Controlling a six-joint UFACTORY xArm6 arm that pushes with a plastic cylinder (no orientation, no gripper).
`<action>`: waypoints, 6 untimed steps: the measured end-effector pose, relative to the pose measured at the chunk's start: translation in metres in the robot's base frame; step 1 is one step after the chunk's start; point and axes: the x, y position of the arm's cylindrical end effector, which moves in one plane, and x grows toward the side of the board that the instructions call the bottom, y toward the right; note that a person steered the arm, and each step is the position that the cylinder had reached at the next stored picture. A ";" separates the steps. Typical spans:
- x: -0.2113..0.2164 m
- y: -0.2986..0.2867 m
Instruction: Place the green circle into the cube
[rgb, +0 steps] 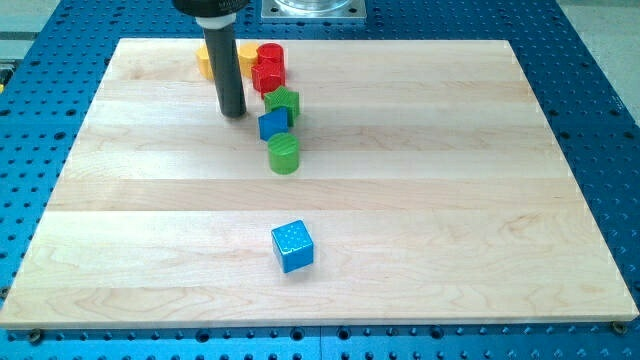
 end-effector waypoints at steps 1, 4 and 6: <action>-0.019 0.031; 0.131 0.074; 0.168 0.068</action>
